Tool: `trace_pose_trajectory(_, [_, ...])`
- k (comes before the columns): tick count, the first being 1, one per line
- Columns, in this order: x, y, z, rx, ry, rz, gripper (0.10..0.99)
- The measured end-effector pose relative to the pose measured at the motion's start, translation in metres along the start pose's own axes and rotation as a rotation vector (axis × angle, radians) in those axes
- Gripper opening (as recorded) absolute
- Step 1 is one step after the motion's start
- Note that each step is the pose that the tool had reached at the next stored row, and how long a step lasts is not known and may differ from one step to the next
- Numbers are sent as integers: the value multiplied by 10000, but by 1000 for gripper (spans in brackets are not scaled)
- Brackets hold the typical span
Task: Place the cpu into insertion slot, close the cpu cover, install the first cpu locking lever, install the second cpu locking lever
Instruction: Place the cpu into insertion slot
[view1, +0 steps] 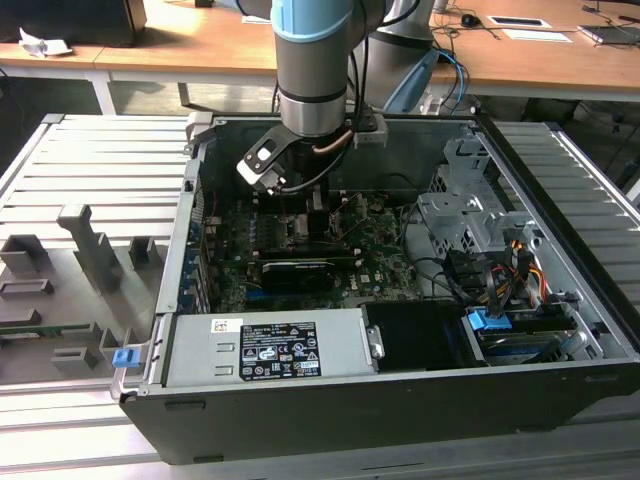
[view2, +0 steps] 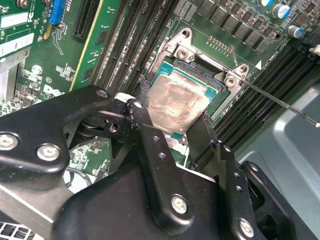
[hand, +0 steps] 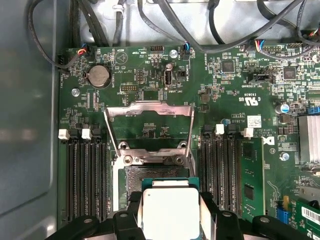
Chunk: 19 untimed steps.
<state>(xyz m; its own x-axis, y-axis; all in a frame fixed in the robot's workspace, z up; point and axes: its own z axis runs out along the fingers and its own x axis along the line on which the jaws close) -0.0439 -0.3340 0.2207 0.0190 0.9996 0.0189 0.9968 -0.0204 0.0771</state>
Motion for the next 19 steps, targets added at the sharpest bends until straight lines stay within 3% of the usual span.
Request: trace_pose_trajectory(19, [10,-5,50,3,-4,44,541])
